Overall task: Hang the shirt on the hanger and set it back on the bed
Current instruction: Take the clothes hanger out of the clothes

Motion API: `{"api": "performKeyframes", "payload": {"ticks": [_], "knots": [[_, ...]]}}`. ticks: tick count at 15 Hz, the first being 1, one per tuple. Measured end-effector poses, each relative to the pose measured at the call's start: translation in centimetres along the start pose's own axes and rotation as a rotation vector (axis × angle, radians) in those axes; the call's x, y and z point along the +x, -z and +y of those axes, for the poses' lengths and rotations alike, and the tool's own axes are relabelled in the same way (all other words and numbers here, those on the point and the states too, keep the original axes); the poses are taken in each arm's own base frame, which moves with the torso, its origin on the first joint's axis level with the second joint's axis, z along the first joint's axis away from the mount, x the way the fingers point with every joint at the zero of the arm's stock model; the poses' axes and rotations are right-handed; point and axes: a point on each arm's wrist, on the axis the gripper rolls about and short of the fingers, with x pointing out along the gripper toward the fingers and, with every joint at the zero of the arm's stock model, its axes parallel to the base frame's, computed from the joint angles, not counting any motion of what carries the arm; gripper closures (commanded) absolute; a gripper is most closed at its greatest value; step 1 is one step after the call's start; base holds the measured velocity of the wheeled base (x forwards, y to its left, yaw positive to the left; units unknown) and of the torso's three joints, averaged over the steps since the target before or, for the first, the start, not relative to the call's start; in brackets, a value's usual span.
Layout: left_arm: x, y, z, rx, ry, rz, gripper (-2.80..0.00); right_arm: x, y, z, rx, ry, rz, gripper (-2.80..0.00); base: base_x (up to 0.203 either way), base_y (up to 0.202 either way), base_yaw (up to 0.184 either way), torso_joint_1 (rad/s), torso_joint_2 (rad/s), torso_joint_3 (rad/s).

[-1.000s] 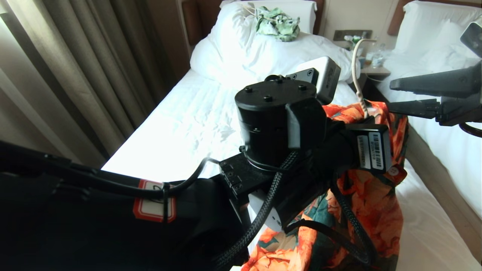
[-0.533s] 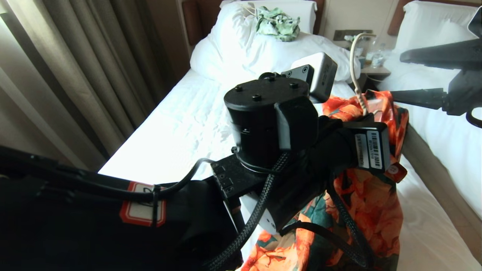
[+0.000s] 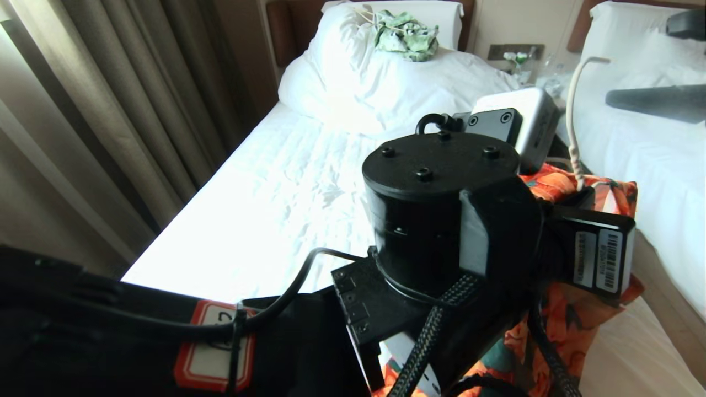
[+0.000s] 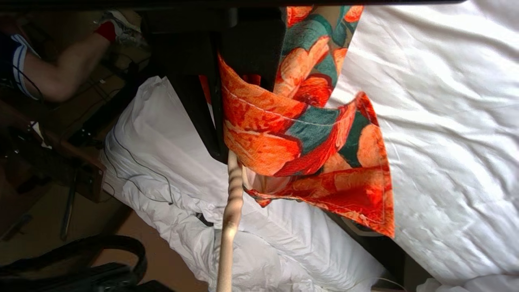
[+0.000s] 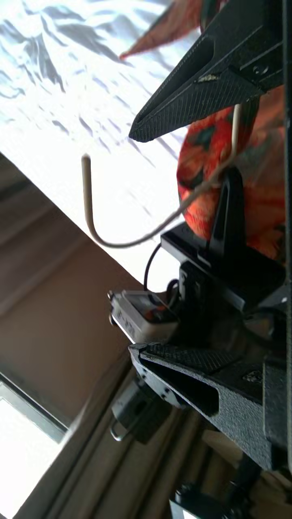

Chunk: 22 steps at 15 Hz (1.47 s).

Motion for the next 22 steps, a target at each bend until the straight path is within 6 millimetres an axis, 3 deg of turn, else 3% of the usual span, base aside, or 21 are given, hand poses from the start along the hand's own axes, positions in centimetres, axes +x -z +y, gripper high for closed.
{"api": "performKeyframes", "payload": {"ticks": [4,10,17,22], "knots": [[-0.7,-0.4,-1.3,-0.01,0.033,-0.01,0.0,-0.5,1.3,1.7,-0.143,0.006,0.073,-2.8,0.0,0.0,0.0,0.0,0.0,0.0],[-0.5,-0.4,-0.9,-0.008,0.025,-0.008,0.0,-0.6,3.7,2.6,-0.408,0.309,0.214,-2.8,0.0,0.0,0.0,0.0,0.0,0.0],[0.3,0.0,0.0,0.007,-0.003,0.036,0.0,-1.1,2.0,4.2,-0.425,0.352,0.209,-2.8,0.0,0.0,0.0,0.0,0.0,0.0],[0.8,-0.1,0.3,0.012,-0.016,0.049,0.0,-0.5,1.2,3.8,-0.399,0.413,0.259,-2.8,0.0,0.0,0.0,0.0,0.0,0.0]]}}
